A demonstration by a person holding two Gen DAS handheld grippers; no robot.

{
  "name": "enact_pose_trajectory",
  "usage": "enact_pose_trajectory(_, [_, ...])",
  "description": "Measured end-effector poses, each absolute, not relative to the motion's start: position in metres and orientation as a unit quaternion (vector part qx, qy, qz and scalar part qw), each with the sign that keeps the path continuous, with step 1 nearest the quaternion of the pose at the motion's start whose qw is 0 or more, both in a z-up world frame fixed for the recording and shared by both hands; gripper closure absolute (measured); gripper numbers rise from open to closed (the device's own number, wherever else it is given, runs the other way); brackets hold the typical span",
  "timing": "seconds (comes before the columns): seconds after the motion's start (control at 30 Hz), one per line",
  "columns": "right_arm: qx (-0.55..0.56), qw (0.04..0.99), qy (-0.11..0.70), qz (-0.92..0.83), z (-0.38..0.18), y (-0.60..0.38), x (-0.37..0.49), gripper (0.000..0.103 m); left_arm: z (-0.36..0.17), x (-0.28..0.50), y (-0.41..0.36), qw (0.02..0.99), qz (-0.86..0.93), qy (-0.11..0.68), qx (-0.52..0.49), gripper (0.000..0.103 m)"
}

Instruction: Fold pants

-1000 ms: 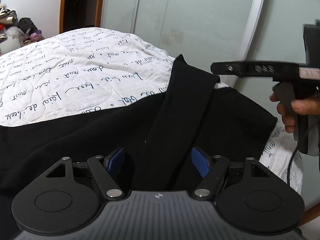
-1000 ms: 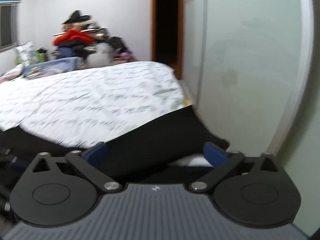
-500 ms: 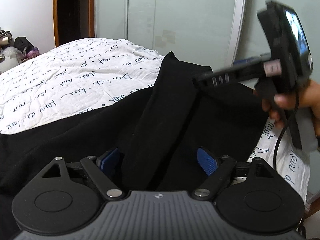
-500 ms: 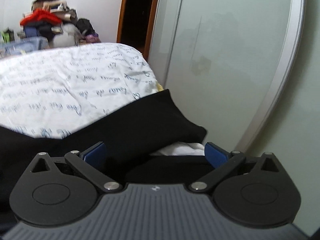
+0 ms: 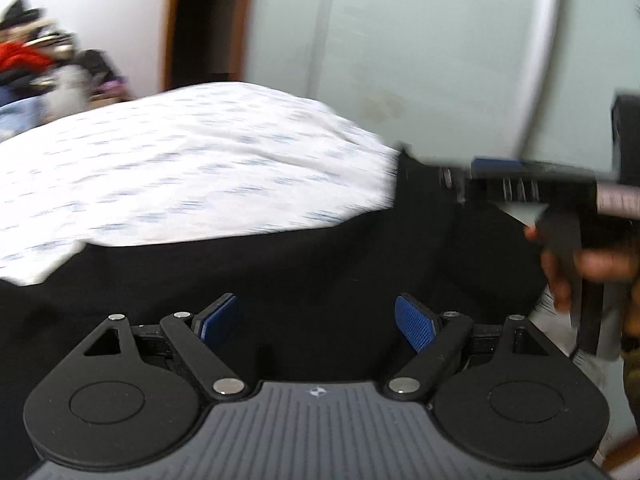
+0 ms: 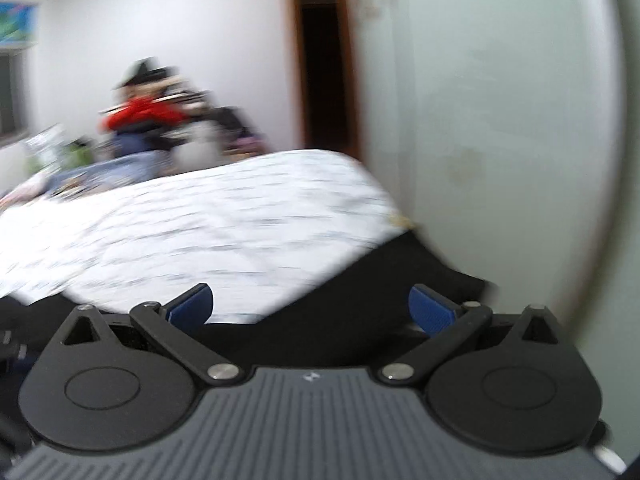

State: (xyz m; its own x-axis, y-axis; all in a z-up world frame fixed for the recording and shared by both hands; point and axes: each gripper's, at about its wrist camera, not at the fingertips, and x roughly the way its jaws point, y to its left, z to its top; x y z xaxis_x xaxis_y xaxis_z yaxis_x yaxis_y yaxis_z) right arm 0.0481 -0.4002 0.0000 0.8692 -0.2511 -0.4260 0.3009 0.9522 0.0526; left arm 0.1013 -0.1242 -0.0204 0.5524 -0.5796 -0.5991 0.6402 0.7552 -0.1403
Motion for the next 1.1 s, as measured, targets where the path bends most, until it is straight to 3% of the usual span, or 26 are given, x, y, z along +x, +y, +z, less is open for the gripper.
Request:
enact_pose_trajectory(0.3, [-0.131,0.960,0.247,0.016,-0.007,-0.278,0.146,0.000,-0.018,0.119,-0.032,0.938,-0.140,0.299,0.101,0.017])
enact_pose_trajectory(0.47, [-0.169,0.953,0.225,0.115,-0.009,-0.237,0.184,0.002,-0.022,0.137,0.016,0.941,-0.087,0.321,0.064,0.017])
enact_pose_trajectory(0.57, [-0.116,0.935,0.270,0.199,-0.014,-0.235,0.216,0.027,-0.030,0.144,0.030,0.938,-0.083,0.336,0.035,0.017])
enact_pose_trajectory(0.67, [-0.059,0.917,0.311,0.242,-0.023,-0.238,0.247,0.037,-0.039,0.145,0.032,0.938,-0.085,0.335,0.039,0.017])
enact_pose_trajectory(0.77, [-0.046,0.907,0.336,0.250,-0.032,-0.239,0.268,0.058,-0.040,0.140,0.027,0.941,-0.086,0.322,0.066,0.016])
enact_pose_trajectory(0.93, [-0.020,0.887,0.369,0.277,-0.045,-0.236,0.289,0.077,-0.040,0.142,0.021,0.942,-0.091,0.312,0.087,0.013])
enact_pose_trajectory(1.0, [-0.018,0.883,0.372,0.285,-0.049,-0.232,0.292,0.090,-0.043,0.145,0.024,0.940,-0.088,0.319,0.087,0.012])
enact_pose_trajectory(1.1, [-0.027,0.894,0.359,0.268,-0.045,-0.231,0.289,0.100,-0.048,0.148,0.031,0.936,-0.082,0.334,0.076,0.010])
